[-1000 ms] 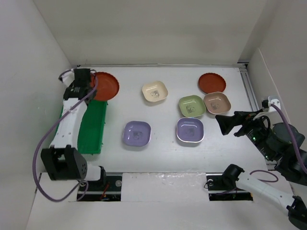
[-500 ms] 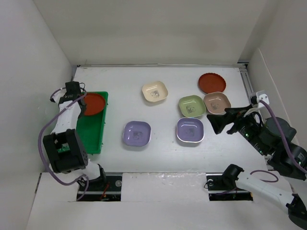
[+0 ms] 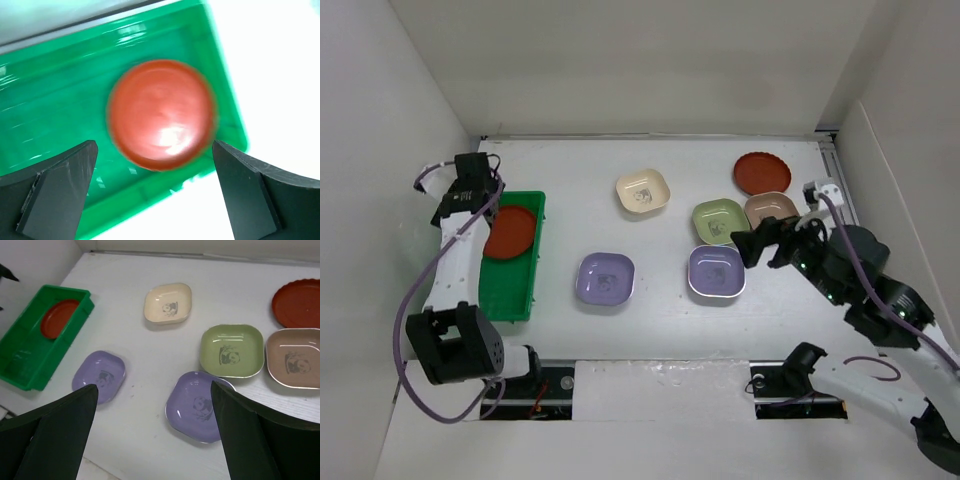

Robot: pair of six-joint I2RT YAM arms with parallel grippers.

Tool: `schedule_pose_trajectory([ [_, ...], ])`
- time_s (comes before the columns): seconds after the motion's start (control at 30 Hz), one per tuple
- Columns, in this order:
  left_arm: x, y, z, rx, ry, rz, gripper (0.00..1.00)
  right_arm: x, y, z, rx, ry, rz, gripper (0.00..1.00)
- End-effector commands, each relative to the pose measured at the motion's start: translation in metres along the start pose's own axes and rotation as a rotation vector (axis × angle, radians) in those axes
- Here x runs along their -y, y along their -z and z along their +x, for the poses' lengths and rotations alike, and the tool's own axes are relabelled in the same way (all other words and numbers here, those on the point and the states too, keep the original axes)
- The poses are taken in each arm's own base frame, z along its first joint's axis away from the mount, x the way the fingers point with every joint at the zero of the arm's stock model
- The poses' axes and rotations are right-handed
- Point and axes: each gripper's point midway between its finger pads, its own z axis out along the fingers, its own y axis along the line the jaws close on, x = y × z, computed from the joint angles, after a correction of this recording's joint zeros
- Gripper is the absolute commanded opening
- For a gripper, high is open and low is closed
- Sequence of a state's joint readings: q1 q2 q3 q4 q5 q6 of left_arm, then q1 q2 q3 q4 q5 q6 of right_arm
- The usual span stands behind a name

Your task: Place the plates into the plastic bin on the countertop

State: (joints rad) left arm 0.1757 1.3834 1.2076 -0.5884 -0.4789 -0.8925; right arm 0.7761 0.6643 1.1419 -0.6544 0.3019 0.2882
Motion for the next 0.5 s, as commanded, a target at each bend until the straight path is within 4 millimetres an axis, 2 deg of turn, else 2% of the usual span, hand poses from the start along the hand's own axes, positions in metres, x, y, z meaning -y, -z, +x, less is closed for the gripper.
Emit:
schedule_pose_trajectory([
  [0.0,0.056,0.058,-0.027,0.084,-0.019,0.251,1.00,0.001,-0.029,-0.004,0.016,-0.057,0.032,1.00],
  [0.03,0.087,0.088,0.001,0.046,-0.101,0.374,1.00,0.003,-0.033,-0.003,0.007,-0.069,0.037,1.00],
  [0.07,0.106,0.104,0.016,0.038,-0.151,0.423,1.00,0.001,-0.034,-0.006,0.015,-0.076,0.016,1.00],
  [0.1,0.134,0.121,0.032,0.033,-0.218,0.465,1.00,0.011,-0.035,-0.011,0.037,-0.085,0.051,1.00],
  [0.13,0.151,0.137,0.050,0.029,-0.270,0.488,1.00,0.019,-0.038,-0.011,0.037,-0.086,0.088,1.00],
  [0.17,0.171,0.169,0.084,0.016,-0.349,0.550,1.00,0.035,-0.036,-0.020,0.074,-0.091,0.169,1.00],
  [0.2,0.197,0.198,0.084,0.014,-0.338,0.617,1.00,0.053,-0.037,-0.030,0.101,-0.100,0.246,1.00],
  [0.23,0.212,0.191,0.121,-0.024,-0.431,0.611,1.00,0.064,-0.042,-0.032,0.087,-0.101,0.298,1.00],
  [0.27,0.225,0.213,0.153,-0.081,-0.497,0.687,1.00,0.073,-0.041,-0.035,0.086,-0.134,0.337,1.00],
  [0.3,0.239,0.224,0.168,-0.090,-0.524,0.727,1.00,0.082,-0.035,-0.040,0.093,-0.163,0.365,1.00],
  [0.33,0.264,0.256,0.161,-0.074,-0.487,0.809,1.00,0.085,-0.037,-0.040,0.102,-0.178,0.372,1.00],
  [0.37,0.268,0.242,0.196,-0.092,-0.575,0.761,1.00,0.088,-0.027,-0.047,0.150,-0.186,0.376,1.00],
  [0.4,0.272,0.255,0.211,-0.088,-0.603,0.769,1.00,0.093,-0.027,-0.049,0.172,-0.190,0.389,1.00],
  [0.43,0.286,0.271,0.196,-0.075,-0.552,0.795,1.00,0.110,-0.029,-0.050,0.207,-0.207,0.442,1.00],
  [0.47,0.280,0.261,0.218,-0.100,-0.601,0.752,1.00,0.124,-0.035,-0.049,0.207,-0.212,0.485,1.00],
])
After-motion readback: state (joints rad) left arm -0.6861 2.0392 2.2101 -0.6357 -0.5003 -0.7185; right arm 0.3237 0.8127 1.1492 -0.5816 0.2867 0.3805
